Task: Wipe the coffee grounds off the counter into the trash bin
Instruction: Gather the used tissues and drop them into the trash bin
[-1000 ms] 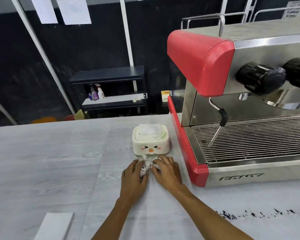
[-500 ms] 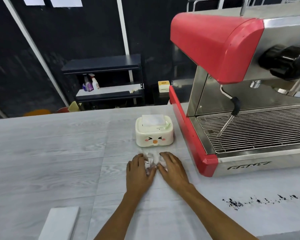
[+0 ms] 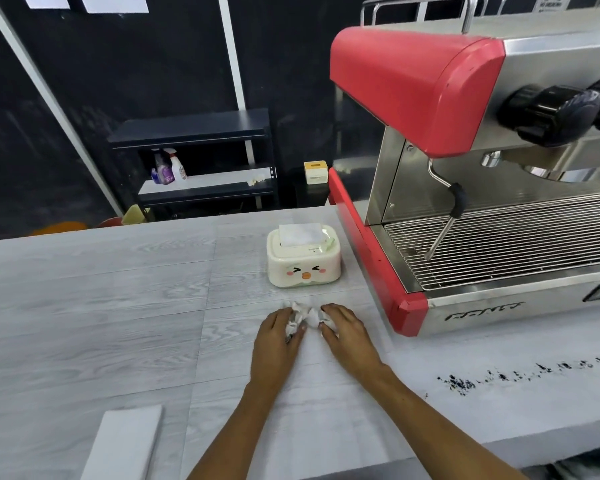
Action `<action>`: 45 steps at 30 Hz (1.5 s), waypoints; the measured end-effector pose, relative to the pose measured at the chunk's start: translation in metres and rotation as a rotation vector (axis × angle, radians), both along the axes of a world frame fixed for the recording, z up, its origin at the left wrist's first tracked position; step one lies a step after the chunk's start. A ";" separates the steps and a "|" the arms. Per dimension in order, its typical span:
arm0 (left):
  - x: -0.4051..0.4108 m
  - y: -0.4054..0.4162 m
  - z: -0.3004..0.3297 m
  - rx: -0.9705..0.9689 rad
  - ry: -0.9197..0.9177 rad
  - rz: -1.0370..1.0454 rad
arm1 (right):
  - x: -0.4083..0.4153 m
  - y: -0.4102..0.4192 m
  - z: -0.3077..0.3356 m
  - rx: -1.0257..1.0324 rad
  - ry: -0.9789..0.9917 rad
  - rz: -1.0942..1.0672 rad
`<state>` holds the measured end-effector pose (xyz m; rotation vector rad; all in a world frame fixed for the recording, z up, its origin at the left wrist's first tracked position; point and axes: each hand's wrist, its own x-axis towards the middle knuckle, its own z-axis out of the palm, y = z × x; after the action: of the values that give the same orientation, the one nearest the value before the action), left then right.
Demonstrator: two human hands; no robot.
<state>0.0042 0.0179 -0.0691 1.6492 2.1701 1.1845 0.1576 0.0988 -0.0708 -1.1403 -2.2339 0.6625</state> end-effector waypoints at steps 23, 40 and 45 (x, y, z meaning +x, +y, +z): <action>0.095 -0.037 0.022 -0.007 -0.018 -0.305 | 0.113 -0.079 0.030 0.122 0.100 -0.241; 0.345 -0.017 0.039 -0.021 -0.050 -0.541 | 0.358 -0.096 0.030 0.106 0.150 -0.518; 0.421 -0.018 0.034 -0.010 -0.087 -0.614 | 0.432 -0.106 0.027 0.097 0.123 -0.603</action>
<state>0.4248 -0.0005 -0.0354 2.0004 1.4386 1.0229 0.5895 -0.0070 -0.0438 -1.5709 -1.6664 0.3535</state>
